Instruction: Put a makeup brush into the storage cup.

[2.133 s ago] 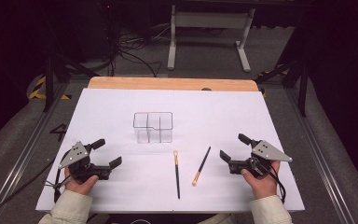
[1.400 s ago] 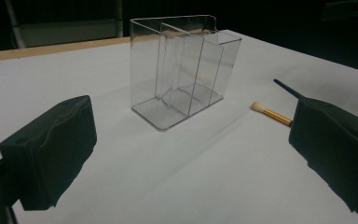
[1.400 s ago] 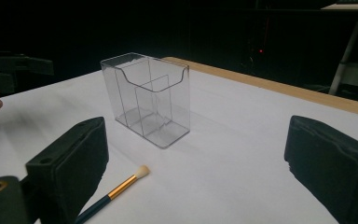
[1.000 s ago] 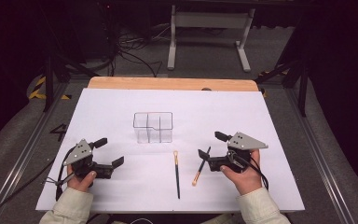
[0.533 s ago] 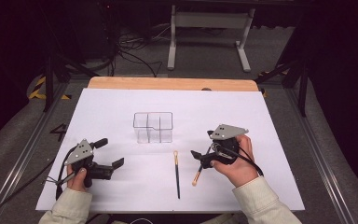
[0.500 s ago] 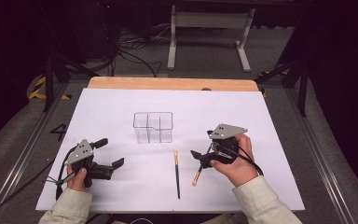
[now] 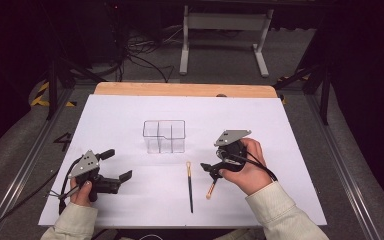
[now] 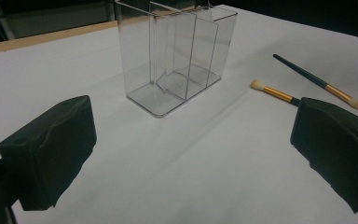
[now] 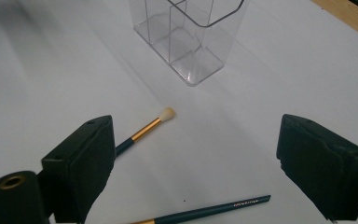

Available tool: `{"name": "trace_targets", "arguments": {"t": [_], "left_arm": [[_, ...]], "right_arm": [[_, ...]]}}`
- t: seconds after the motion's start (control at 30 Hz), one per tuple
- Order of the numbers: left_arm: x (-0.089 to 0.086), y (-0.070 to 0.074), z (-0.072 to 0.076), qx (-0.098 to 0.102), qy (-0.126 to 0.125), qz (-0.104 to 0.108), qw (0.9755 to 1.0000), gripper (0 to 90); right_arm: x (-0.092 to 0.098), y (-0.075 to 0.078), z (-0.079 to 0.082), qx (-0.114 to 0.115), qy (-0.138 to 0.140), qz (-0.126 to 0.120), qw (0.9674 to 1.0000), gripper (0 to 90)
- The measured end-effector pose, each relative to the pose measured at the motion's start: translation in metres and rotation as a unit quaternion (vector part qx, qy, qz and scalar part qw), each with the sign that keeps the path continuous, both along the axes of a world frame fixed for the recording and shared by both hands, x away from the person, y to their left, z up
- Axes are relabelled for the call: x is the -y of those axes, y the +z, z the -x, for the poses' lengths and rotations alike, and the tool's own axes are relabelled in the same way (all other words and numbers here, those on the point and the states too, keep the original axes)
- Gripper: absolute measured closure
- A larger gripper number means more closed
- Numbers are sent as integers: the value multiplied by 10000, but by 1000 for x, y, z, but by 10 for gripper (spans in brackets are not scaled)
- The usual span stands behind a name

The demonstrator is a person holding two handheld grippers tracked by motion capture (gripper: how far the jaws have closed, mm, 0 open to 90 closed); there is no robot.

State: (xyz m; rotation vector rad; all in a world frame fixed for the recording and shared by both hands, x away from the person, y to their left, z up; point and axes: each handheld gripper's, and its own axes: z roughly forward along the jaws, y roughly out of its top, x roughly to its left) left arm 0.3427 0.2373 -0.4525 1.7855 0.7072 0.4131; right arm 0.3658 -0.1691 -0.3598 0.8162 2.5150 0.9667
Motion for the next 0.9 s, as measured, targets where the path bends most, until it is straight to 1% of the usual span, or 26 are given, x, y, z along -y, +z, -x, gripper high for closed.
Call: {"name": "trace_targets", "arguments": {"t": [0.03, 0.07, 0.1, 0.2, 0.3, 0.47, 0.57, 0.63, 0.7, 0.73, 0.77, 0.8, 0.83, 0.9], "left_arm": [[0, 0, 0, 67, -16, -15, 10000, 8], [0, 0, 1, 91, -20, -7, 10000, 8], [0, 0, 2, 63, -12, -4, 10000, 8], [0, 0, 3, 88, -4, -8, 10000, 9], [-1, -1, 4, 75, 27, -12, 10000, 9], [-1, -1, 3, 111, 93, -50, 9999, 10], [-1, -1, 3, 88, 97, -34, 9999, 10], [-1, -2, 3, 99, 83, -40, 9999, 10], [-2, -2, 3, 69, 95, -28, 9999, 10], [-1, -2, 3, 67, 103, -25, 9999, 10], [-1, -2, 3, 67, 103, -25, 9999, 10], [-1, -2, 3, 74, 102, -23, 9999, 10], [-1, -2, 3, 73, 97, -16, 9999, 10], [-1, -2, 3, 68, 94, -12, 9999, 10]], "right_arm": [[-1, 0, 0, -7, 18, 38, 10000, 114], [-4, -1, -1, -32, 64, 91, 9999, 112], [-6, -1, -2, -66, 78, 144, 9998, 112], [-12, -3, -4, -123, 158, 289, 9994, 111], [-17, -3, -6, -179, 199, 371, 9990, 111], [-25, -6, -9, -296, 234, 466, 9982, 117], [-30, -8, -11, -386, 241, 494, 9977, 125], [-33, -9, -12, -440, 233, 561, 9972, 128], [-36, -10, -13, -483, 237, 603, 9967, 142], [-38, -10, -13, -577, 211, 642, 9960, 156], [-38, -10, -13, -577, 211, 642, 9960, 156], [-40, -11, -15, -658, 183, 692, 9953, 157], [-41, -11, -15, -673, 159, 688, 9952, 157], [-43, -13, -16, -776, 88, 725, 9943, 157]]}}
